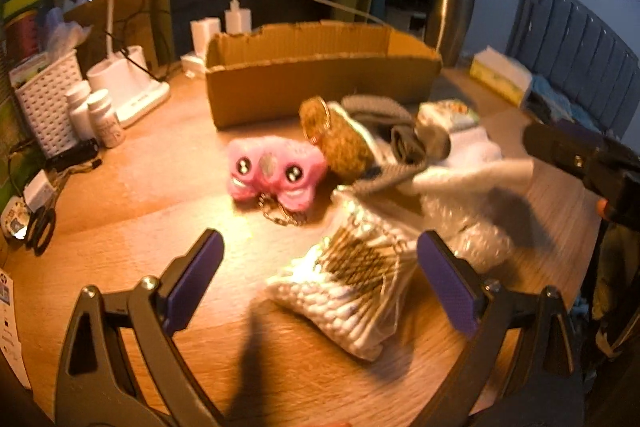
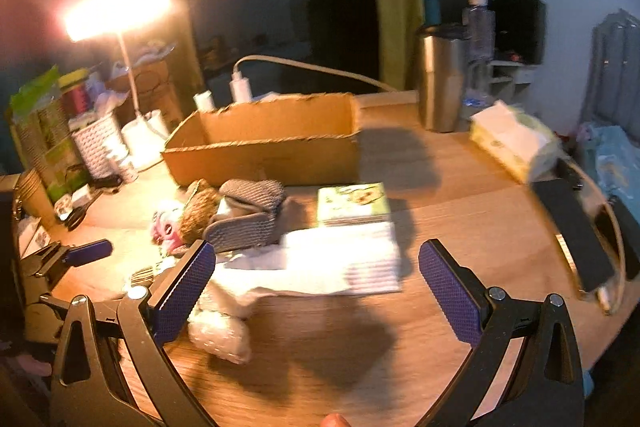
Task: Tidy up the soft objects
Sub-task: 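Grasp the cotton swab bag with the left tool while the right tool grasps the white tissue, then lift the swab bag with the left tool while the right tool lifts the tissue toward the box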
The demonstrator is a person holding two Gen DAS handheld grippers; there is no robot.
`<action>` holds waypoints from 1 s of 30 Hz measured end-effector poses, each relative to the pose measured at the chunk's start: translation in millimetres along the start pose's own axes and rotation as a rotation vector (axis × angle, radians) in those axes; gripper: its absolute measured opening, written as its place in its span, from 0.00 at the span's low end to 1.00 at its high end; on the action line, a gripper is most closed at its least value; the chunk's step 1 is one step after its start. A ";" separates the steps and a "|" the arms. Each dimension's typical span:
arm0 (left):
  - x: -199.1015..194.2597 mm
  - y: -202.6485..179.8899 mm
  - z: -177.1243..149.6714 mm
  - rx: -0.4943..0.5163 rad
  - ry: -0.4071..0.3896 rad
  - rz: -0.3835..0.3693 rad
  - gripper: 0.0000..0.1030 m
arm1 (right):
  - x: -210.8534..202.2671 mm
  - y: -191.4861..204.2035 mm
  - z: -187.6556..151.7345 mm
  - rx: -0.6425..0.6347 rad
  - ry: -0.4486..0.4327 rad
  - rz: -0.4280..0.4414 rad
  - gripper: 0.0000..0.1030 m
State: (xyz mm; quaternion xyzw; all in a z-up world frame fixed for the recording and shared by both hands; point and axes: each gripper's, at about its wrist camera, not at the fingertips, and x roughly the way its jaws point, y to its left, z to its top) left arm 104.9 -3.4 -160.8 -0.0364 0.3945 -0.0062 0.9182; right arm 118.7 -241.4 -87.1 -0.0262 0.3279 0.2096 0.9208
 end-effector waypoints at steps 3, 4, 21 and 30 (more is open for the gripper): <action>4.1 -1.7 -1.7 0.004 0.016 -0.008 0.95 | 14.5 8.7 -0.5 -0.014 0.036 0.043 1.00; 5.1 -1.9 -2.1 0.004 0.021 -0.009 0.95 | 17.5 10.6 -1.0 -0.013 0.045 0.056 1.00; 9.1 -16.3 -8.1 0.075 0.045 -0.082 0.63 | 46.3 23.7 -11.4 -0.010 0.143 0.176 0.19; 3.1 -15.2 -12.0 0.059 0.029 -0.119 0.47 | 26.2 29.0 -6.5 -0.055 0.082 0.172 0.07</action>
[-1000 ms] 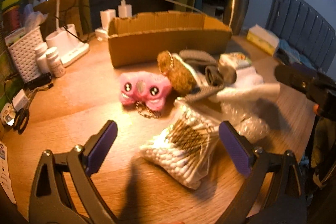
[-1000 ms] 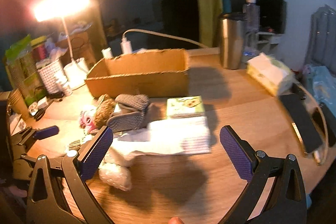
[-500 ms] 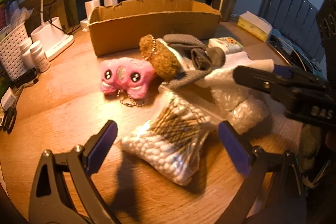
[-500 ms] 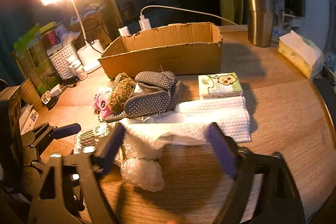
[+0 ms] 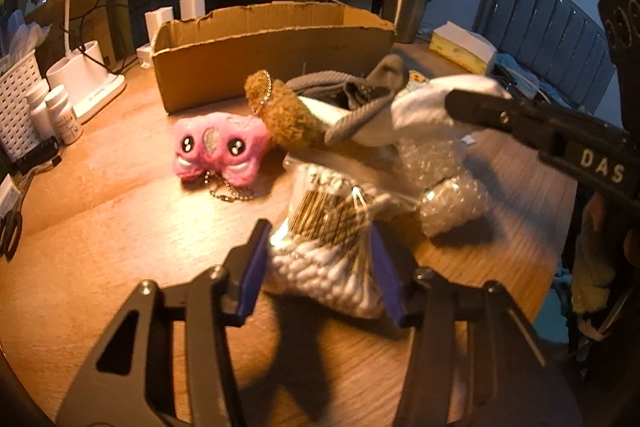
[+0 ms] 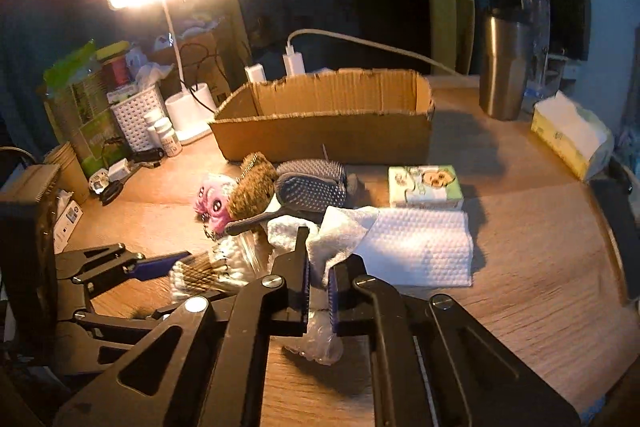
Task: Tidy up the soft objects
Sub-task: 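Lift the swab bag with the left tool while the right tool lifts the tissue toward the box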
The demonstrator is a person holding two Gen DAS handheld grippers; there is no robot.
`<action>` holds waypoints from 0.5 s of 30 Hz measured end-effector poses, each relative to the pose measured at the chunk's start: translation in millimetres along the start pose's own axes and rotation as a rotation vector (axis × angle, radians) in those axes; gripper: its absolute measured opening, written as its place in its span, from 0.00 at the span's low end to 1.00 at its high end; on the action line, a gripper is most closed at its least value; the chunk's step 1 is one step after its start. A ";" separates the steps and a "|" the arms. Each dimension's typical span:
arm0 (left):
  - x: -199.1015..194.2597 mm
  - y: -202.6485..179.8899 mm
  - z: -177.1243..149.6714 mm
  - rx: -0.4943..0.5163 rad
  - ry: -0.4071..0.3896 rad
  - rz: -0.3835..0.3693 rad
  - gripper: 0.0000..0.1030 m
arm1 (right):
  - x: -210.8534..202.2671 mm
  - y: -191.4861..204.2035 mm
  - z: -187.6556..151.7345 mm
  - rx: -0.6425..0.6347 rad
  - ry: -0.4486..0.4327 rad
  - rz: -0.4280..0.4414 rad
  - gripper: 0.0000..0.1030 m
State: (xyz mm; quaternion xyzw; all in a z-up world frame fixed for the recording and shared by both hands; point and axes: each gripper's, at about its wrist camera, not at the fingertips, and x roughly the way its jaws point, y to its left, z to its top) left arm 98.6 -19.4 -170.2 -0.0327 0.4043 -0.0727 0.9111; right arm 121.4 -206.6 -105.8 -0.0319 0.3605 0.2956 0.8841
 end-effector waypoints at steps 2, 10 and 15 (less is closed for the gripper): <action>-4.3 -0.9 -0.3 0.000 -0.011 -0.003 0.47 | -6.8 2.9 2.3 -0.010 -0.019 -0.006 0.07; -33.8 -1.8 6.6 -0.008 -0.097 -0.007 0.46 | -46.2 13.6 17.5 -0.050 -0.119 -0.016 0.07; -57.0 0.5 14.5 -0.016 -0.158 -0.003 0.46 | -70.4 18.4 30.6 -0.075 -0.183 -0.023 0.07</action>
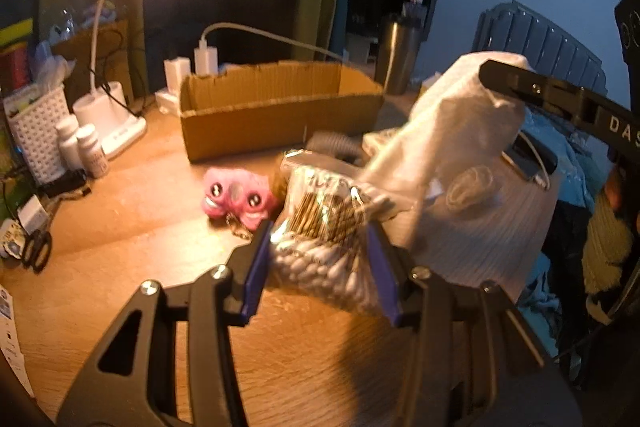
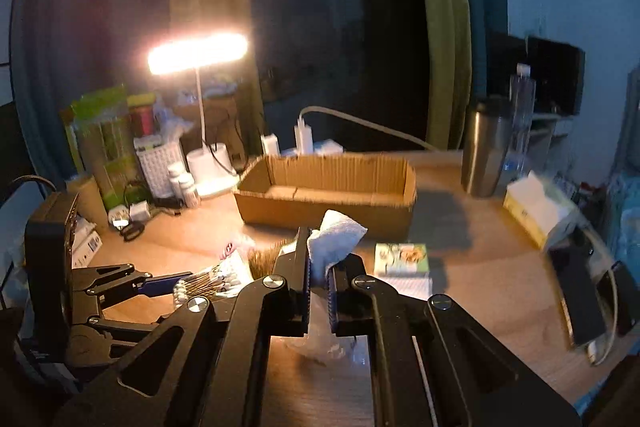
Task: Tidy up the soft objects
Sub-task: 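Lift the swab bag with the left tool while the right tool lifts the tissue toward the box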
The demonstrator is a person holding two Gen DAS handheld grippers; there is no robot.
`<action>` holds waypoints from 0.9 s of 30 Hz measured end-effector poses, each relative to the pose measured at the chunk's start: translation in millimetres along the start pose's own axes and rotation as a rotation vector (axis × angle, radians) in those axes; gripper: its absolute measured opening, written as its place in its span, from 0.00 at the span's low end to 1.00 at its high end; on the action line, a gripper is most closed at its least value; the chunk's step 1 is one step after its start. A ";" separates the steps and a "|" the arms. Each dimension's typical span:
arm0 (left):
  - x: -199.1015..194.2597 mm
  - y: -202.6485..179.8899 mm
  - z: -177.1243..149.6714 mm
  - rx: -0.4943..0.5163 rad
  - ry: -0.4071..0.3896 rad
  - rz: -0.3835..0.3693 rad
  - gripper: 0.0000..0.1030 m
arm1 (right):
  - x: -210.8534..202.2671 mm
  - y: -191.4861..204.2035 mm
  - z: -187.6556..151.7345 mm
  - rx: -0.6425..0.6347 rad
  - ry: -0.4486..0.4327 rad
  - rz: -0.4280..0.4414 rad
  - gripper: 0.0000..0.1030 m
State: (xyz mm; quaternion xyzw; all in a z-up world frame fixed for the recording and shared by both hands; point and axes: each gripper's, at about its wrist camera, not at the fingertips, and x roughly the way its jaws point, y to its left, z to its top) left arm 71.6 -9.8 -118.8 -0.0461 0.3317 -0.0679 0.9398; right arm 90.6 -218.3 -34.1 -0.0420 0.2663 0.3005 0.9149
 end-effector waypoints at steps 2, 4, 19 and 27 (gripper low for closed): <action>-6.5 1.3 3.6 -0.005 -0.018 0.003 0.46 | -7.6 0.8 7.5 -0.010 -0.026 -0.003 0.07; -13.3 3.1 8.2 -0.010 -0.037 0.008 0.46 | -13.7 1.4 14.4 -0.021 -0.048 -0.007 0.07; -43.2 16.3 25.7 -0.046 -0.130 0.054 0.46 | -0.4 -7.8 34.4 -0.053 -0.039 0.018 0.08; -35.4 18.8 26.5 -0.055 -0.116 0.060 0.46 | 31.5 -14.3 1.5 -0.015 0.070 0.051 0.06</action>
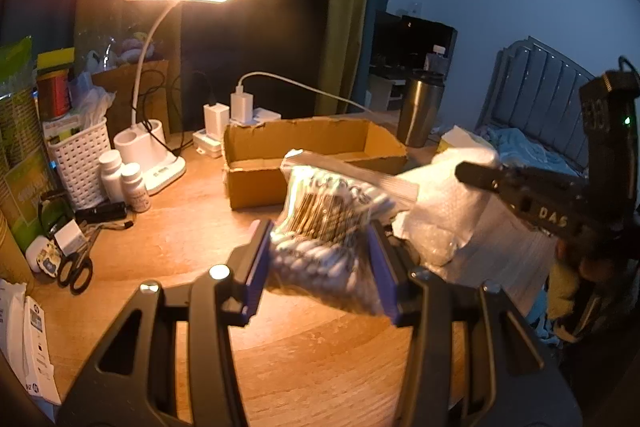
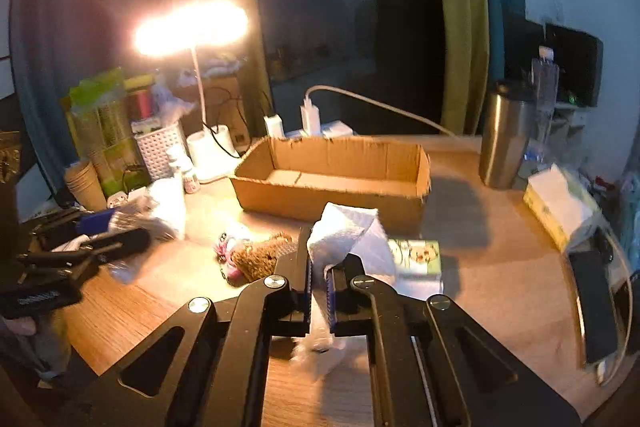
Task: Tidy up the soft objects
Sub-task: 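Lift the swab bag with the left tool while the right tool lifts the tissue toward the box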
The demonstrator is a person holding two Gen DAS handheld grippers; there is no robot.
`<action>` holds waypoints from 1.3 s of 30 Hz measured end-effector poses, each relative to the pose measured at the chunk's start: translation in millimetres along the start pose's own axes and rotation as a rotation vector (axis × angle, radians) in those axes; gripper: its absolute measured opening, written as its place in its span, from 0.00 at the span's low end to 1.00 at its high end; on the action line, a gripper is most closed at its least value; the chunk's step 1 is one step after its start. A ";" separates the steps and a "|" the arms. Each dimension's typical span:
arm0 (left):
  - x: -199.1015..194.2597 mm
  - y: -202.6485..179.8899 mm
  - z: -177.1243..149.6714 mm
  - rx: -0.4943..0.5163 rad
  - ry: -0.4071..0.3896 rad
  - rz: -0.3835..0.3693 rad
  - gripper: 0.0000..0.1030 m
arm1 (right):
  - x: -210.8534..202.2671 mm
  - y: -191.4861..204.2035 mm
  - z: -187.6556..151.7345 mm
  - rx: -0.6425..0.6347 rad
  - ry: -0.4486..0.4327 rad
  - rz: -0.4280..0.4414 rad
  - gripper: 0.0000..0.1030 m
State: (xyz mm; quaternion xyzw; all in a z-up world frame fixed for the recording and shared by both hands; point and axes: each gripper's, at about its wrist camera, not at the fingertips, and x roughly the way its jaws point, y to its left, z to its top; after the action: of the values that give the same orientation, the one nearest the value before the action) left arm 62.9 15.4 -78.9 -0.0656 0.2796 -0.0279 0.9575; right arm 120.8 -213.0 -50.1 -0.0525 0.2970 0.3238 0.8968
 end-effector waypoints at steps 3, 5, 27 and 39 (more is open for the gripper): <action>1.5 -1.1 2.1 0.001 -0.002 -0.002 0.46 | -5.7 2.2 7.7 -0.017 -0.018 0.013 0.06; 2.5 -1.2 4.7 -0.002 -0.005 -0.001 0.46 | -9.4 3.0 14.2 -0.009 -0.032 0.042 0.06; 92.9 -64.8 -11.5 0.102 0.212 -0.114 0.46 | 19.3 8.7 27.2 -0.023 -0.029 0.172 0.06; 96.0 -74.7 2.0 0.102 0.195 -0.103 0.44 | -30.1 -36.2 37.4 0.013 -0.145 0.112 0.06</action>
State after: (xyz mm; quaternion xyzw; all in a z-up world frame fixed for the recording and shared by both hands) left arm 143.6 -67.0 -117.7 -0.0282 0.3658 -0.0973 0.9252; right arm 143.1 -247.3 -6.0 -0.0066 0.2358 0.3747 0.8966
